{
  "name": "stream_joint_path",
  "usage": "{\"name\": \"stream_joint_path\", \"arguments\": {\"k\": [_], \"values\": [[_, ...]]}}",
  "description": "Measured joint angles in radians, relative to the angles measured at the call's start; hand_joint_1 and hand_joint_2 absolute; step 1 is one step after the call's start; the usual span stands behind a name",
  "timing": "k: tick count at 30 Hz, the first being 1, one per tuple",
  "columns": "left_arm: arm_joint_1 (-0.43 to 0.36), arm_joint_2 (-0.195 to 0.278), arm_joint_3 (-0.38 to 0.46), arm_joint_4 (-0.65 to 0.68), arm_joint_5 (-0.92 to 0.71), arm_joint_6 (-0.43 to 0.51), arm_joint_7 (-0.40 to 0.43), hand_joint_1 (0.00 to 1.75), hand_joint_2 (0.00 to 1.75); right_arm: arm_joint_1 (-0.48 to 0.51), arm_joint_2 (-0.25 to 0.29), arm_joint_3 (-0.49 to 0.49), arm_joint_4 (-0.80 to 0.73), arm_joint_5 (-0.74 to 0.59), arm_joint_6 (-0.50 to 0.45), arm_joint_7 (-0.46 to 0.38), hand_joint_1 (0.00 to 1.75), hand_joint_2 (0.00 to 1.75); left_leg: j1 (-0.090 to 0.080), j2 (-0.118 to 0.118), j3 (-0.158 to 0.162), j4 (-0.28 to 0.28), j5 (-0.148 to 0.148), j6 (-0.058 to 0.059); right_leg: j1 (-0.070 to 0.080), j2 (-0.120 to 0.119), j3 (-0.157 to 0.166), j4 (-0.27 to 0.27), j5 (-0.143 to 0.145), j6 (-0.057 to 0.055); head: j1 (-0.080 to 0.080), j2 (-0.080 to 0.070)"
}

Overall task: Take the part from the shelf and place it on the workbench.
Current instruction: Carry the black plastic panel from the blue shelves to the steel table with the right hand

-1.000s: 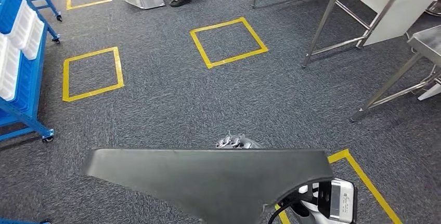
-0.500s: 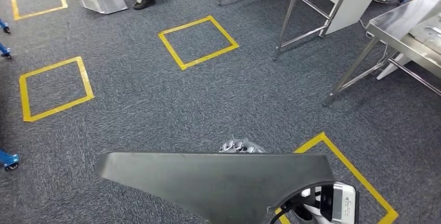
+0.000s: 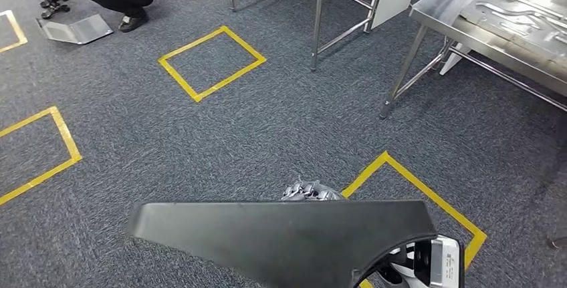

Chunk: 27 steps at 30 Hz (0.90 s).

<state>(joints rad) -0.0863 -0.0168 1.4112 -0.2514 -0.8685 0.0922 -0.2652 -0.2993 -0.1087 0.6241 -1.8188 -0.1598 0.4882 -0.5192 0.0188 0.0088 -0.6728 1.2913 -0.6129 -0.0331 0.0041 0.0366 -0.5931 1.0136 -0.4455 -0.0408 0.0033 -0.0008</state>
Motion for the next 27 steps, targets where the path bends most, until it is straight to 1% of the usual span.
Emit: {"name": "stream_joint_path", "arguments": {"k": [1,2,3,4,5,6,7,8,9,10,11,12,13,14,15,16,17,18,19,20,21,22,23,24,25,26,27], "values": [[0.001,0.000,0.000,0.000,-0.001,-0.001,0.000,0.00,1.75,0.001,0.000,0.000,0.000,0.000,0.001,-0.002,1.64,1.75,0.000,-0.002,-0.006,-0.005,0.021,-0.001,0.000,0.015,0.001,0.003,-0.002,0.001,0.000,0.000],[0.001,0.000,-0.001,0.000,-0.001,-0.002,0.000,0.00,1.75,0.002,0.000,0.000,0.000,0.000,0.001,-0.005,1.64,1.75,0.001,-0.005,0.007,-0.050,0.059,-0.001,-0.001,0.030,0.002,0.007,-0.005,0.004,0.000,0.000],[0.000,0.000,-0.001,0.000,-0.001,-0.003,0.000,0.00,1.75,0.002,-0.001,0.000,0.000,0.000,0.001,-0.007,1.64,1.75,0.003,-0.019,0.030,-0.116,0.101,0.000,-0.002,0.043,0.003,0.012,-0.010,0.007,0.000,0.000],[-0.001,0.000,-0.001,0.000,-0.002,-0.004,0.000,0.00,1.75,0.001,-0.001,0.000,0.000,0.000,0.002,-0.009,1.64,1.75,0.005,-0.040,0.055,-0.180,0.130,0.002,-0.002,0.056,0.002,0.018,-0.014,0.012,0.000,0.000],[-0.001,0.000,-0.001,0.000,-0.002,-0.005,-0.001,0.00,1.75,0.001,-0.001,0.000,0.000,0.000,0.002,-0.010,1.64,1.75,0.007,-0.059,0.074,-0.226,0.145,0.004,-0.003,0.068,0.000,0.023,-0.017,0.017,0.000,0.000],[-0.001,0.000,-0.001,0.000,-0.002,-0.007,-0.002,0.00,1.75,0.001,-0.001,0.000,0.000,0.001,0.002,-0.010,1.64,1.75,0.006,-0.073,0.084,-0.248,0.146,0.007,-0.005,0.078,-0.004,0.026,-0.019,0.022,0.000,0.000],[-0.002,0.000,-0.001,0.000,-0.002,-0.008,-0.003,0.00,1.75,0.001,-0.001,0.000,-0.001,0.001,0.003,-0.010,1.64,1.75,0.004,-0.075,0.087,-0.253,0.142,0.011,-0.006,0.088,-0.007,0.026,-0.018,0.028,0.000,0.000],[-0.003,-0.001,-0.002,0.000,-0.003,-0.010,-0.005,0.00,1.75,0.001,-0.001,0.000,-0.002,0.003,0.003,-0.010,1.64,1.75,0.005,-0.065,0.090,-0.255,0.143,0.017,-0.008,0.097,-0.009,0.024,-0.017,0.034,0.000,0.000],[-0.005,-0.002,-0.002,0.000,-0.003,-0.011,-0.007,0.00,1.75,0.002,-0.001,0.000,-0.004,0.004,0.003,-0.010,1.64,1.75,0.005,-0.055,0.093,-0.260,0.145,0.023,-0.008,0.092,-0.010,0.025,-0.018,0.040,0.000,0.000],[-0.006,-0.003,-0.003,0.000,-0.003,-0.012,-0.008,0.00,1.75,0.001,-0.002,0.000,-0.006,0.005,0.002,-0.010,1.64,1.75,0.007,-0.044,0.097,-0.265,0.147,0.030,-0.007,0.073,-0.014,0.036,-0.025,0.045,0.003,0.000],[-0.007,-0.004,-0.003,0.000,-0.004,-0.013,-0.010,0.00,1.75,0.001,-0.002,0.000,-0.008,0.006,0.002,-0.009,1.64,1.75,0.009,-0.033,0.101,-0.271,0.148,0.037,-0.005,0.044,-0.029,0.066,-0.042,0.049,0.006,0.000],[-0.006,-0.004,-0.003,0.000,-0.005,-0.014,-0.011,0.00,1.75,0.000,-0.002,-0.001,-0.010,0.007,0.002,-0.009,1.64,1.75,0.008,-0.021,0.104,-0.273,0.147,0.042,-0.007,0.011,-0.054,0.117,-0.068,0.053,0.009,0.000],[-0.004,-0.004,-0.003,0.000,-0.005,-0.014,-0.012,0.00,1.75,0.000,-0.002,-0.001,-0.012,0.008,0.001,-0.009,1.64,1.75,0.007,-0.008,0.106,-0.274,0.145,0.045,-0.008,-0.012,-0.089,0.182,-0.097,0.057,0.011,0.000],[-0.003,-0.004,-0.003,0.000,-0.006,-0.015,-0.013,0.00,1.75,0.002,-0.003,-0.001,-0.012,0.009,0.001,-0.008,1.64,1.75,0.006,0.005,0.108,-0.274,0.142,0.046,-0.012,-0.023,-0.126,0.246,-0.121,0.060,0.011,0.000],[-0.002,-0.004,-0.003,0.000,-0.006,-0.015,-0.013,0.00,1.75,0.005,-0.003,-0.001,-0.013,0.009,0.001,-0.007,1.64,1.75,0.005,0.018,0.109,-0.274,0.140,0.046,-0.014,-0.028,-0.152,0.289,-0.129,0.063,0.011,0.000],[-0.002,-0.004,-0.003,0.000,-0.007,-0.015,-0.013,0.00,1.75,0.007,-0.004,-0.001,-0.013,0.010,0.001,-0.007,1.64,1.75,0.005,0.031,0.112,-0.274,0.137,0.045,-0.017,-0.031,-0.161,0.297,-0.118,0.065,0.011,0.000],[-0.002,-0.004,-0.004,0.001,-0.007,-0.016,-0.013,0.00,1.75,0.008,-0.004,-0.001,-0.013,0.010,0.001,-0.007,1.64,1.75,0.005,0.042,0.116,-0.274,0.133,0.043,-0.018,-0.036,-0.147,0.265,-0.089,0.065,0.012,0.000],[-0.003,-0.004,-0.005,0.001,-0.008,-0.018,-0.013,0.00,1.75,0.008,-0.004,-0.001,-0.014,0.010,0.001,-0.007,1.64,1.75,0.005,0.053,0.122,-0.274,0.129,0.040,-0.018,-0.047,-0.116,0.202,-0.049,0.063,0.012,0.000],[-0.003,-0.005,-0.006,0.001,-0.008,-0.019,-0.013,0.00,1.75,0.008,-0.004,-0.001,-0.015,0.011,0.001,-0.007,1.64,1.75,0.005,0.063,0.129,-0.274,0.125,0.037,-0.016,-0.069,-0.079,0.130,-0.020,0.060,0.012,0.000],[-0.004,-0.005,-0.007,0.001,-0.009,-0.021,-0.013,0.00,1.75,0.007,-0.004,-0.001,-0.017,0.011,0.002,-0.007,1.64,1.75,0.003,0.072,0.135,-0.274,0.120,0.032,-0.011,-0.088,-0.049,0.070,0.001,0.055,0.011,0.000],[-0.005,-0.005,-0.008,0.001,-0.009,-0.023,-0.013,0.00,1.75,0.007,-0.004,-0.001,-0.019,0.011,0.002,-0.007,1.64,1.75,0.001,0.081,0.139,-0.275,0.116,0.026,-0.006,-0.100,-0.031,0.034,0.008,0.051,0.011,0.000],[-0.006,-0.005,-0.009,0.001,-0.009,-0.024,-0.013,0.00,1.75,0.006,-0.005,-0.001,-0.021,0.011,0.004,-0.007,1.64,1.75,-0.001,0.090,0.143,-0.277,0.113,0.021,-0.001,-0.104,-0.026,0.021,0.004,0.047,0.011,0.000],[-0.007,-0.005,-0.010,0.001,-0.009,-0.025,-0.013,0.00,1.75,0.007,-0.005,-0.001,-0.022,0.012,0.006,-0.006,1.64,1.75,-0.003,0.100,0.148,-0.280,0.111,0.015,0.001,-0.093,-0.027,0.020,0.004,0.042,0.011,0.000],[-0.008,-0.005,-0.011,0.001,-0.008,-0.025,-0.013,0.00,1.75,0.008,-0.006,-0.001,-0.023,0.013,0.009,-0.007,1.64,1.75,-0.003,0.107,0.152,-0.283,0.107,0.009,-0.002,-0.080,-0.025,0.016,0.004,0.038,0.010,0.000],[-0.010,-0.005,-0.012,0.001,-0.008,-0.025,-0.014,0.00,1.75,0.009,-0.007,-0.001,-0.023,0.016,0.011,-0.007,1.64,1.75,-0.002,0.098,0.155,-0.278,0.100,0.004,-0.005,-0.068,-0.021,0.011,0.006,0.033,0.010,0.000],[-0.010,-0.006,-0.013,0.001,-0.007,-0.026,-0.015,0.00,1.75,0.010,-0.007,-0.001,-0.023,0.020,0.012,-0.008,1.64,1.75,0.000,0.078,0.149,-0.258,0.086,0.000,-0.008,-0.058,-0.017,0.006,0.008,0.027,0.009,0.000],[-0.010,-0.006,-0.014,0.001,-0.006,-0.027,-0.016,0.00,1.75,0.011,-0.008,-0.001,-0.024,0.026,0.013,-0.008,1.64,1.75,0.002,0.051,0.131,-0.217,0.061,-0.003,-0.011,-0.047,-0.013,0.002,0.009,0.021,0.008,0.000]]}}
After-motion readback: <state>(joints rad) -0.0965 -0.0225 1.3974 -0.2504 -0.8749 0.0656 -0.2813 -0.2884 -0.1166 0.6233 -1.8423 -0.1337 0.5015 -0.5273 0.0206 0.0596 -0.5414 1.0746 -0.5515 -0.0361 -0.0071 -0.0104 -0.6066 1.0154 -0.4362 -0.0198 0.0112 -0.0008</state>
